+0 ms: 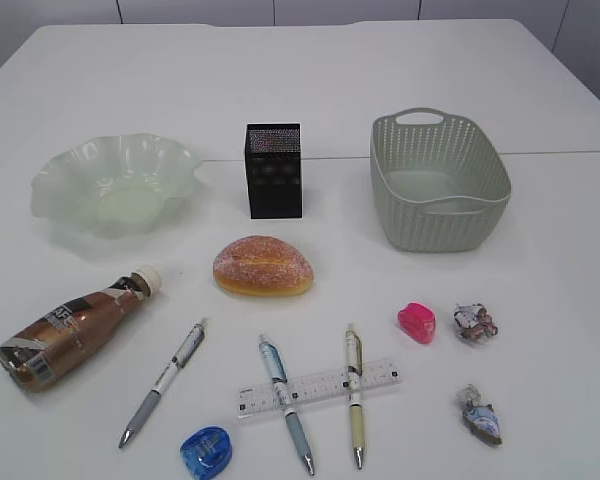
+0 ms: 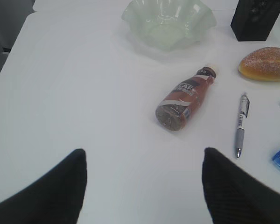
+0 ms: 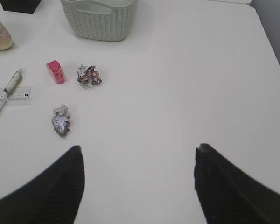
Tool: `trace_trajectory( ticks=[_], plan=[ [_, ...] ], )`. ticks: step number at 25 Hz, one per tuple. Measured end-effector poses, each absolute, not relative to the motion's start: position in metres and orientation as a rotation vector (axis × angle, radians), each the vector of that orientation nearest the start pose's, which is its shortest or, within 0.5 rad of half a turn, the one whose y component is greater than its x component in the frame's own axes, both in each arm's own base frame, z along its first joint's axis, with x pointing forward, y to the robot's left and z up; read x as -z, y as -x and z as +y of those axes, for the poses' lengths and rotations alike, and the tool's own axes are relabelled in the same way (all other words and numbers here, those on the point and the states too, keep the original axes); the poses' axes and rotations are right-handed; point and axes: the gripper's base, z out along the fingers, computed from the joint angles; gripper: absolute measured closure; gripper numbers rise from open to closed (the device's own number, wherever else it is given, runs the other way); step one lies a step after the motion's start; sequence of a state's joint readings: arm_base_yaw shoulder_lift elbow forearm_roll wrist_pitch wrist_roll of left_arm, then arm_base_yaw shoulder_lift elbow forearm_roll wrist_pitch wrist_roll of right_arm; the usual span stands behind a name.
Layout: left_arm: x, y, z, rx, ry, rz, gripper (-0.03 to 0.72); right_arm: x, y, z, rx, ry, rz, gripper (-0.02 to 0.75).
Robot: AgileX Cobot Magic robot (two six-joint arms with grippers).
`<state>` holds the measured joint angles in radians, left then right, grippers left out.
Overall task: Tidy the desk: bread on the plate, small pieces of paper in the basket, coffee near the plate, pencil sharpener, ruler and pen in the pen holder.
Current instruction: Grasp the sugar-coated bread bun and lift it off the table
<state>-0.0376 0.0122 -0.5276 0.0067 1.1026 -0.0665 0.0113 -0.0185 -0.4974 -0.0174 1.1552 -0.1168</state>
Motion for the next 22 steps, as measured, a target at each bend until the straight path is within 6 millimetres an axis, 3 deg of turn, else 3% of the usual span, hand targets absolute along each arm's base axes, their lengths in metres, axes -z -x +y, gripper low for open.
trace_trajectory(
  ticks=[22],
  plan=[
    [-0.2816, 0.0079, 0.0009, 0.055, 0.030, 2.071, 0.128, -0.2689, 0.0116, -0.0016, 0.084, 0.134, 2.120, 0.195]
  ],
)
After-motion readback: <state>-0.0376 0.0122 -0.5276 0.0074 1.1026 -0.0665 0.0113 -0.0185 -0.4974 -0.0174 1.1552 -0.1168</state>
